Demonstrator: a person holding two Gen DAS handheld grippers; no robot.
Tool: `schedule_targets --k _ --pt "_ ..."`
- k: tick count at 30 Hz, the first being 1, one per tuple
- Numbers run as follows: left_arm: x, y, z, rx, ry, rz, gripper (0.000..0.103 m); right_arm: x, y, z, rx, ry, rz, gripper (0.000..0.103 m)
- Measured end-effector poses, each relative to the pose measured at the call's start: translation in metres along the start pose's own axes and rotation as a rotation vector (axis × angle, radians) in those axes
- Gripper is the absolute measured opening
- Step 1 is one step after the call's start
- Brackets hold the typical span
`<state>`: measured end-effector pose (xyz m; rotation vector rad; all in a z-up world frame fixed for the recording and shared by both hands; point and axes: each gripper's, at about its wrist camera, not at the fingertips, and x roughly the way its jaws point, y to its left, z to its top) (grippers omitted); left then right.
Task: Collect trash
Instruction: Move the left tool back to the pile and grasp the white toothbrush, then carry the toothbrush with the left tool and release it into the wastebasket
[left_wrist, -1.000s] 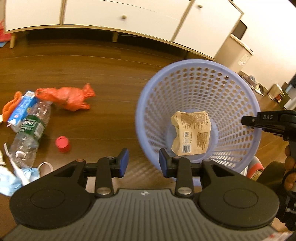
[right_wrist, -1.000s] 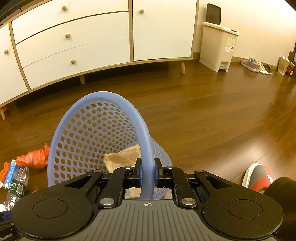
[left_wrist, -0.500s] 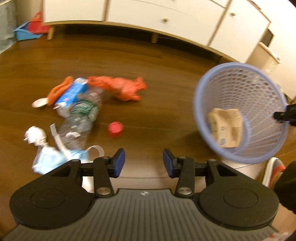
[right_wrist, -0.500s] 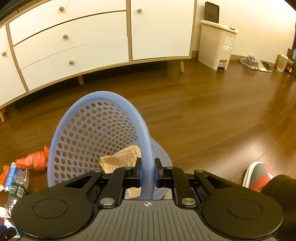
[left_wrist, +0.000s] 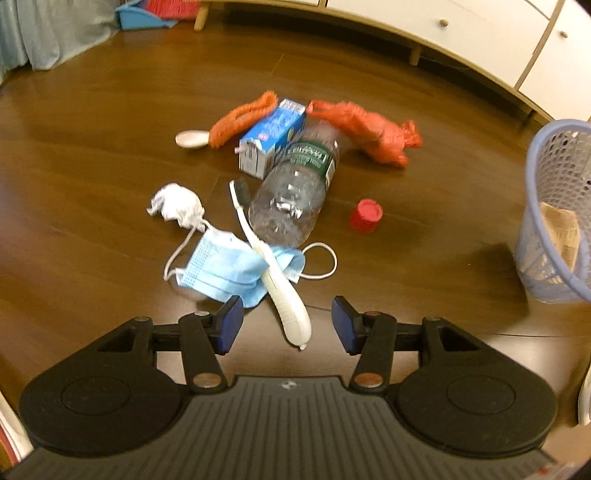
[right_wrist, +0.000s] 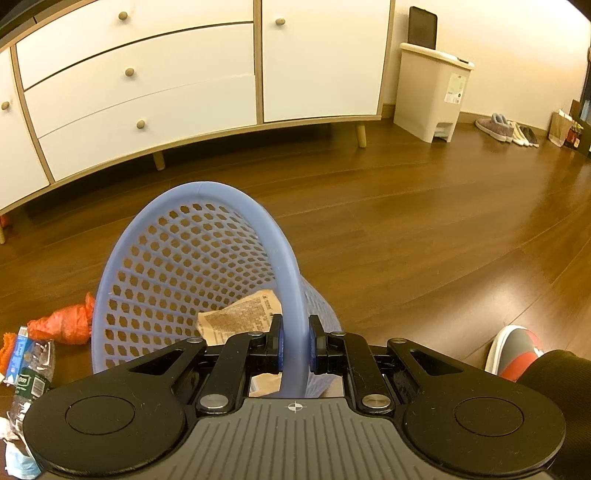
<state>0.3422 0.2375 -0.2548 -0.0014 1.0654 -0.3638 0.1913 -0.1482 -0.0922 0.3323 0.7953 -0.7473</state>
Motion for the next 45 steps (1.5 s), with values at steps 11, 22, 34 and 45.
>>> schedule_targets --k 11,22,34,45 --pt "0.05 0.0 -0.01 -0.079 0.067 0.042 0.04 0.002 -0.001 0.001 0.001 -0.001 -0.005 0.009" --pt "0.074 0.0 0.004 -0.129 0.068 0.037 0.031 0.002 -0.003 -0.002 -0.017 -0.012 -0.001 0.009" --pt "0.101 0.012 0.009 -0.171 0.092 0.049 0.02 0.006 0.002 -0.001 -0.028 -0.014 -0.019 0.009" --pt "0.038 0.018 0.008 -0.182 0.022 -0.003 0.016 0.007 0.006 -0.004 -0.05 -0.011 0.002 0.009"
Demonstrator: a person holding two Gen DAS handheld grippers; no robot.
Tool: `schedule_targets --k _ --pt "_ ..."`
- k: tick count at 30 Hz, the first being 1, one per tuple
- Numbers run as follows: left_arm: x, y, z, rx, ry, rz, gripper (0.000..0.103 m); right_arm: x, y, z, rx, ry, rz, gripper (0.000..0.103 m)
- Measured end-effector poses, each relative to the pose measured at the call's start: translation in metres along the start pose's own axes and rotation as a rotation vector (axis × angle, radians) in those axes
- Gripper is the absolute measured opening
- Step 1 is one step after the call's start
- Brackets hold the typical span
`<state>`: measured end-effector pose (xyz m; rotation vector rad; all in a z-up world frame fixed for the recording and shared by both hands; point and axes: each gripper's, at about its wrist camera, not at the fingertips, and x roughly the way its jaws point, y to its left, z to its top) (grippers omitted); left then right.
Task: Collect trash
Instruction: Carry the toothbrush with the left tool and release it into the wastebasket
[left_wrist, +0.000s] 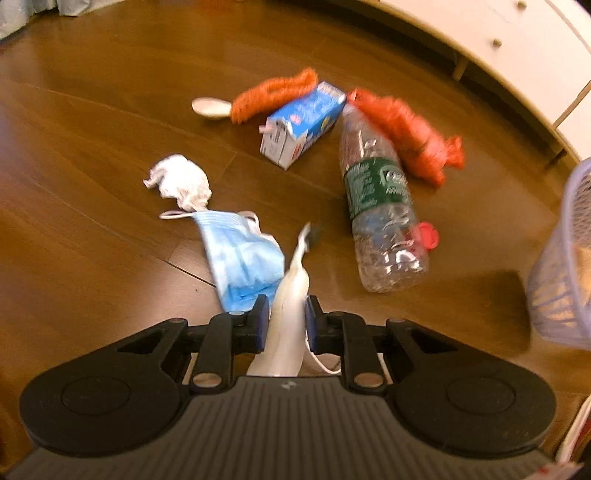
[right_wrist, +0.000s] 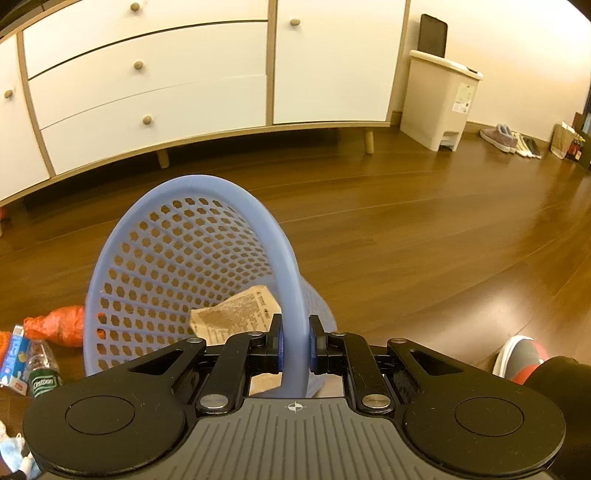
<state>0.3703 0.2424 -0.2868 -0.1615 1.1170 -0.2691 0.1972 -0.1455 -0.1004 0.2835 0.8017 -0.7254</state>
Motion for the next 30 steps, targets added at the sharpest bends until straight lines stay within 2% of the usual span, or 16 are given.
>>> schedule_targets --k 1,4,8,11,13,22,24,30 --pt "-0.007 0.001 -0.001 -0.001 -0.01 0.002 0.012 -0.001 -0.002 -0.001 -0.004 0.003 0.007 0.009" --pt "-0.017 0.003 -0.006 0.008 -0.016 0.009 0.009 -0.002 -0.007 -0.006 -0.013 0.016 0.018 0.009" --pt "-0.005 0.007 -0.025 0.026 0.051 0.034 0.009 0.003 -0.019 -0.008 0.0 0.051 0.033 0.009" --pt "0.005 0.007 -0.04 0.071 0.088 0.059 0.01 0.004 -0.023 -0.008 0.014 0.06 0.041 0.009" --pt "0.008 0.006 -0.045 0.102 0.091 0.064 0.018 0.004 -0.022 -0.009 0.012 0.059 0.041 0.009" --pt "0.038 -0.005 -0.04 0.17 0.111 0.07 0.018 0.009 -0.018 -0.009 -0.008 0.069 0.048 0.009" --pt "0.045 -0.006 -0.04 0.18 0.13 0.086 0.015 0.013 -0.019 -0.01 -0.005 0.08 0.052 0.009" --pt "0.042 -0.005 -0.04 0.178 0.13 0.09 0.012 0.021 -0.022 -0.011 0.004 0.103 0.065 0.009"
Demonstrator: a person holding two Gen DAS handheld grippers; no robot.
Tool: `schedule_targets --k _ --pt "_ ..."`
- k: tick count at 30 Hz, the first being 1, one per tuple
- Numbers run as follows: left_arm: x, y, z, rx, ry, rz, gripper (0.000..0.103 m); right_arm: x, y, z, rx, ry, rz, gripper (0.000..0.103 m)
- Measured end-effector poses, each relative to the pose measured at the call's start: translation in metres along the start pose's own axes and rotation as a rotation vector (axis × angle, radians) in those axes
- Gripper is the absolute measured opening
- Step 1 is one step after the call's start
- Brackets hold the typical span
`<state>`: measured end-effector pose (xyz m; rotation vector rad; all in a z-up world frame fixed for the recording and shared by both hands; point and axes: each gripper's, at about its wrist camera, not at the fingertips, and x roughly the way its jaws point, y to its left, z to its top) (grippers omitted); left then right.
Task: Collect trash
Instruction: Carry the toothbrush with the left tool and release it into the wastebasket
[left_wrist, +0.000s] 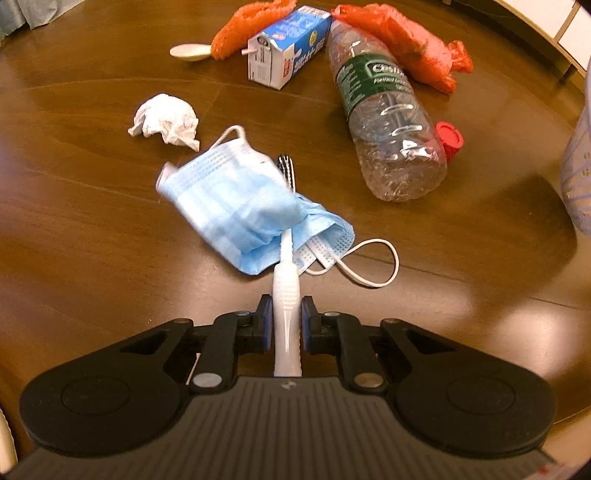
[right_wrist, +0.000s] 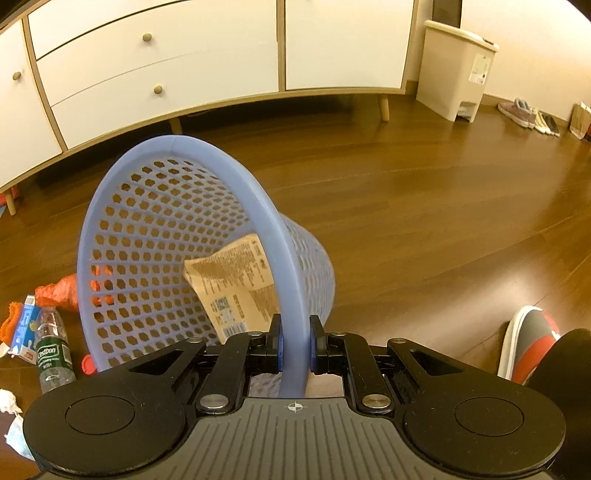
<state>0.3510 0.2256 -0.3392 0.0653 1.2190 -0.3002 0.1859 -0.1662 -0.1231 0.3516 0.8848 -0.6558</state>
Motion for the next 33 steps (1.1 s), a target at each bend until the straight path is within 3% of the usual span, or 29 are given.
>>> schedule_targets --k 14,26,33 --pt "-0.09 -0.036 0.03 0.034 -0.163 -0.142 0.012 -0.003 -0.005 0.004 0.036 0.025 0.072 0.009" --pt "-0.154 -0.121 0.079 0.142 -0.244 -0.393 0.012 0.002 -0.013 0.012 0.037 0.036 0.092 0.009" --pt "-0.157 -0.173 0.088 0.208 -0.237 -0.498 0.012 0.003 -0.013 0.011 0.044 0.041 0.096 0.009"
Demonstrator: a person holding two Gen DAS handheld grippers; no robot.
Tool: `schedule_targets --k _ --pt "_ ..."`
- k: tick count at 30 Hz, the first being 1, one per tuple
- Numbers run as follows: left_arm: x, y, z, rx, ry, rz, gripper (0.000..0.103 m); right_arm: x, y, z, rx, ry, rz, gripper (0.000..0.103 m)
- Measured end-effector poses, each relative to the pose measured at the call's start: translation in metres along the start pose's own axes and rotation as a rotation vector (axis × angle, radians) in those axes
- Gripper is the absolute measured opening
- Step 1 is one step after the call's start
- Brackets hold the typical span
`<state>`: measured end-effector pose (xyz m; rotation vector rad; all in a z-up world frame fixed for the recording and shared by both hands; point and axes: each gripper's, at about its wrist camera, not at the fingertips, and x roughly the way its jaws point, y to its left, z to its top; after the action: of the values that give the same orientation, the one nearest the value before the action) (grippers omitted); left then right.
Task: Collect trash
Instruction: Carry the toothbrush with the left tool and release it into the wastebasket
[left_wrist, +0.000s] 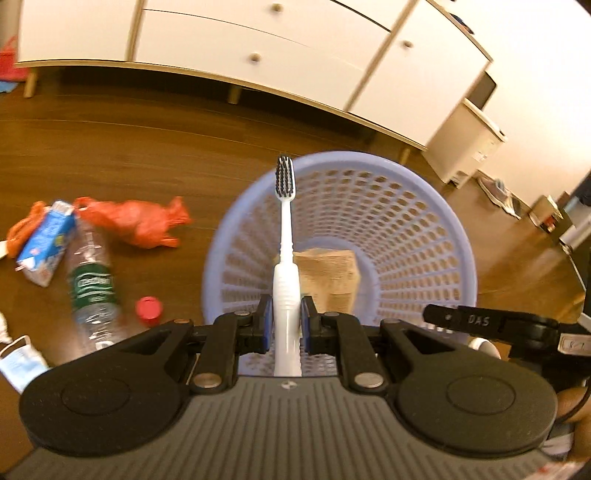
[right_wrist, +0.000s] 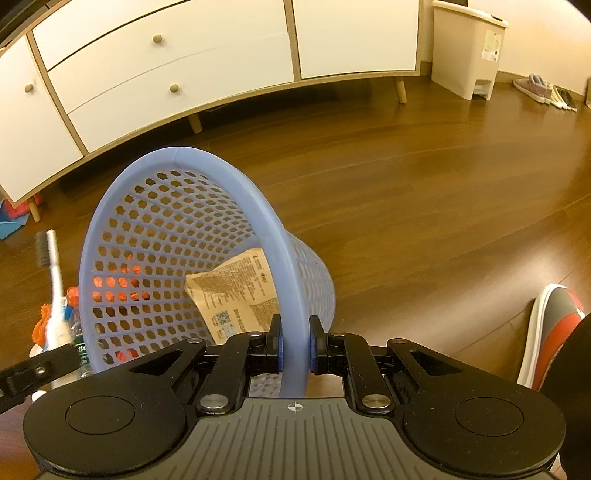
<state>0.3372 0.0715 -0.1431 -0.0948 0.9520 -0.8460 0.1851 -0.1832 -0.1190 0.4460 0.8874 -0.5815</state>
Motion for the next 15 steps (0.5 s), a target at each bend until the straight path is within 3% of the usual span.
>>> schedule_targets --k 8,15 --pt "0.033 -0.021 0.003 0.043 0.058 -0.045 0.016 0.001 0.0 0.0 0.005 0.005 0.0 0.009" --pt "0.031 -0.018 -0.004 0.061 0.06 -0.043 0.022 0.004 0.001 0.0 0.019 0.001 -0.009 0.009"
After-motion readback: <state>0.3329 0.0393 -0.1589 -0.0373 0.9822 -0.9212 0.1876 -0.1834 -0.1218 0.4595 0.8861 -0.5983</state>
